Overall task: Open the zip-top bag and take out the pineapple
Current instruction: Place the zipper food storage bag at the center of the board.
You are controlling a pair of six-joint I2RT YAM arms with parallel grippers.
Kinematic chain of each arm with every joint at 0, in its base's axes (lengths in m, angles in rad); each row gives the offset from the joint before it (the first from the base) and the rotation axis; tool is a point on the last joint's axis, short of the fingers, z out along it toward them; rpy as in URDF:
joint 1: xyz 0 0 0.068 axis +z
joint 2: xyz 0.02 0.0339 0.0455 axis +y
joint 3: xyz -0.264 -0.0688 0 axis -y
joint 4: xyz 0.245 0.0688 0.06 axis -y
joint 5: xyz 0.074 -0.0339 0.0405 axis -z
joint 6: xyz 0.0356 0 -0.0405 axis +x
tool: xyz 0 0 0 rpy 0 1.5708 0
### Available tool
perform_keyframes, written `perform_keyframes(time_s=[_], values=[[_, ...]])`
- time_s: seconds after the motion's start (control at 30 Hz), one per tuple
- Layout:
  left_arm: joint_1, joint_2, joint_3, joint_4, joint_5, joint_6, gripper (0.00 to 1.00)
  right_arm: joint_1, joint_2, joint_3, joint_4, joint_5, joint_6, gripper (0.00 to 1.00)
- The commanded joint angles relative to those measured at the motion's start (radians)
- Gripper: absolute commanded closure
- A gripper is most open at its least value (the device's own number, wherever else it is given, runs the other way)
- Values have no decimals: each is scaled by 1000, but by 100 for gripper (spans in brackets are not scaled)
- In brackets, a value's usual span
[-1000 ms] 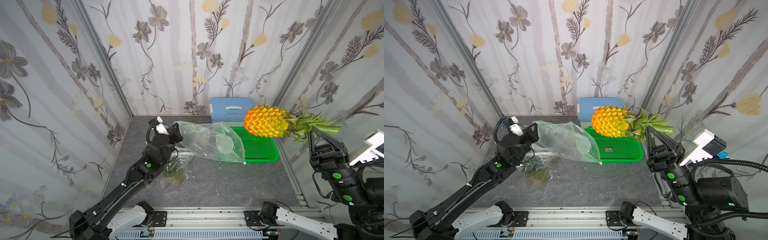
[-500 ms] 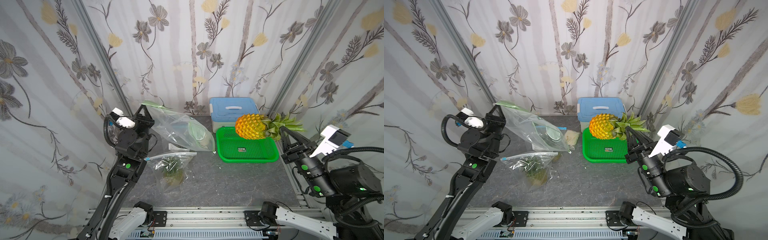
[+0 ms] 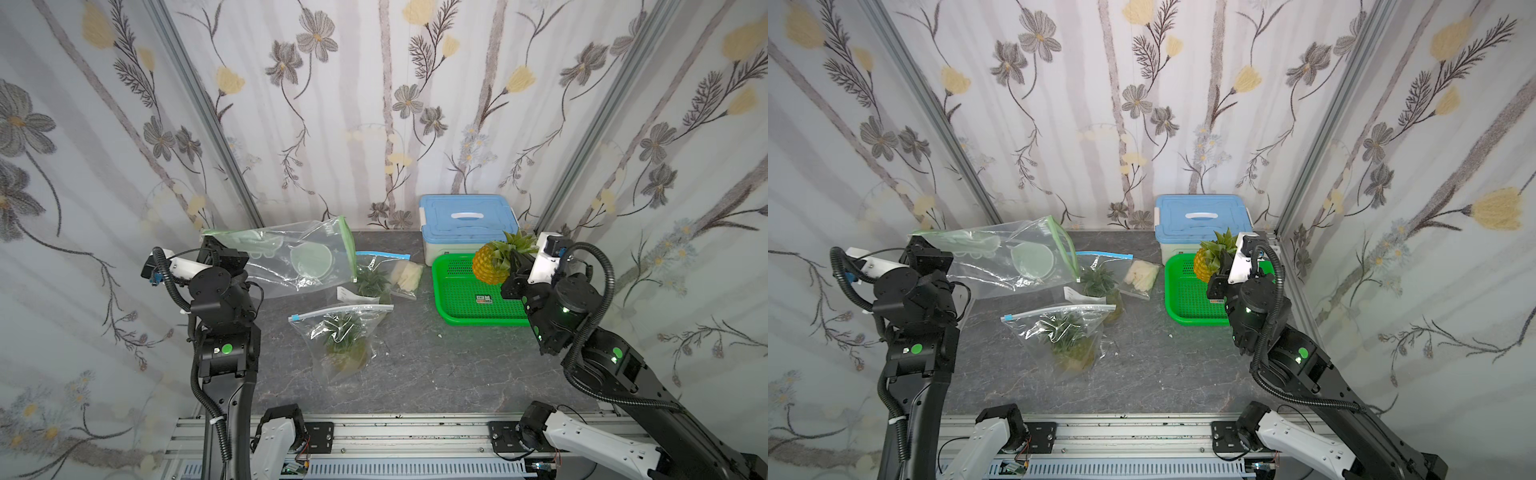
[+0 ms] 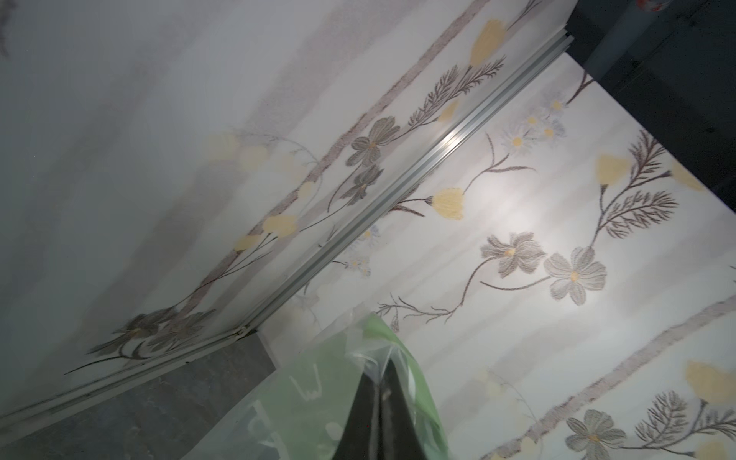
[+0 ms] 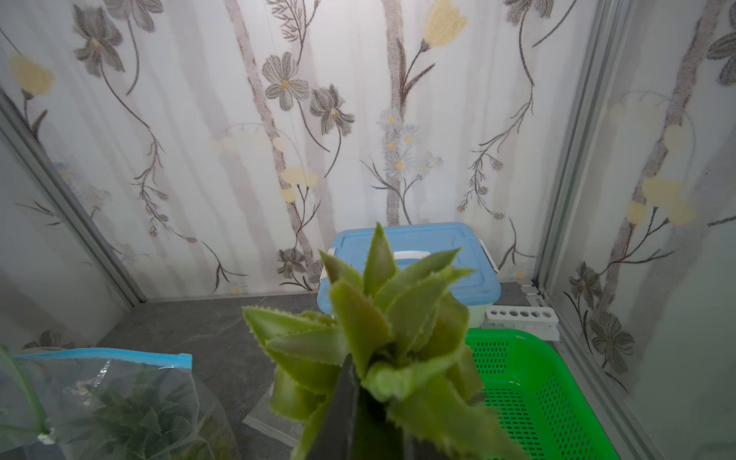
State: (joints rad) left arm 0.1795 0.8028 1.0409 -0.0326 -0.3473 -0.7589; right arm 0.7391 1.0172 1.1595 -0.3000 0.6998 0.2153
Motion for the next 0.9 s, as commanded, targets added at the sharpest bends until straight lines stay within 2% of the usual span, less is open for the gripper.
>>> perform_keyframes(time_s=[0.0, 0.17, 0.37, 0.5, 0.73, 0.87], values=[[64, 1, -43, -73, 51, 27, 100, -97, 83, -2, 35, -139, 55, 100], [145, 37, -136, -106, 111, 18, 100, -205, 231, 1, 20, -235, 100, 100], [168, 117, -177, -152, 108, 92, 100, -269, 362, 5, 63, -341, 117, 100], [183, 176, -185, -188, 127, 81, 100, -294, 451, 30, 83, -375, 124, 100], [184, 228, -177, -351, 25, 59, 100, -317, 628, 86, 140, -427, 121, 100], [193, 280, -195, -399, 18, 24, 100, -319, 694, 113, 178, -429, 116, 100]])
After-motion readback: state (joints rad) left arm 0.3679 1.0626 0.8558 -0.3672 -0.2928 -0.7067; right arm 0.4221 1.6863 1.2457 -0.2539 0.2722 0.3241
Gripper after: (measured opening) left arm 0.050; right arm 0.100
